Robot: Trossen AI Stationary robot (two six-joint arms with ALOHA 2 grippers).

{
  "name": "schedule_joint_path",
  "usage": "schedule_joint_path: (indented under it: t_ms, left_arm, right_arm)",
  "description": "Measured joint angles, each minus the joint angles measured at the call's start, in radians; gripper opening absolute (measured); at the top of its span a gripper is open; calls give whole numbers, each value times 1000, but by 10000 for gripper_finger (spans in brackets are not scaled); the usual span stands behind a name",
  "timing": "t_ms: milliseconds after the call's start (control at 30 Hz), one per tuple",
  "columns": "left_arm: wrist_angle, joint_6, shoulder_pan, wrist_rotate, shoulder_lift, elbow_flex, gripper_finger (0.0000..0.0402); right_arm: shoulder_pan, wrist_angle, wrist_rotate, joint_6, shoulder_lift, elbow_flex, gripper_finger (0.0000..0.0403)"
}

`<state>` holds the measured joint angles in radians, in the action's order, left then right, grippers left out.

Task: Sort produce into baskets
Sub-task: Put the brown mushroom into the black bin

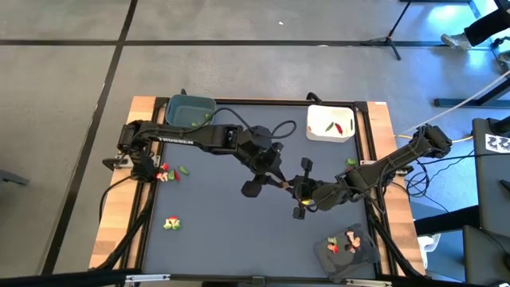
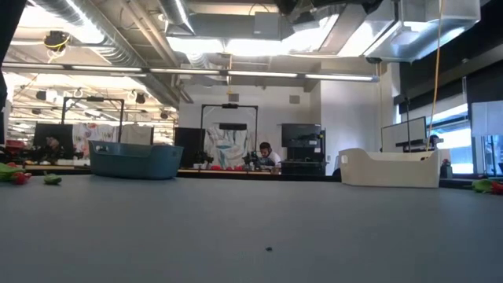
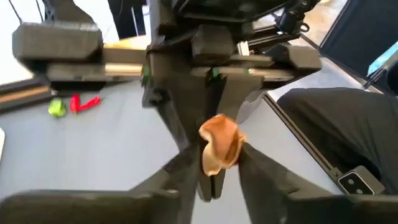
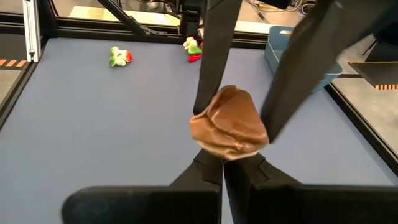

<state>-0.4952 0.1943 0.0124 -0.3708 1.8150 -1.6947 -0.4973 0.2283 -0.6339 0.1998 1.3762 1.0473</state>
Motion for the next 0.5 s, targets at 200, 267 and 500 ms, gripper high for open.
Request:
schedule_joint_path:
  t_ms: [200, 267, 500]
  left_arm:
    - [-159, -67, -1, 33, -67, 0, 168]
    - [-240, -100, 5, 62, -89, -1, 175]
    - [-524, -226, 69, 149, -106, -1, 171]
  right_arm:
    - [-8, 7, 111, 11, -15, 2, 4]
    - [-24, 21, 143, 33, -34, 2, 2]
    - [-143, 185, 267, 281, -83, 2, 4]
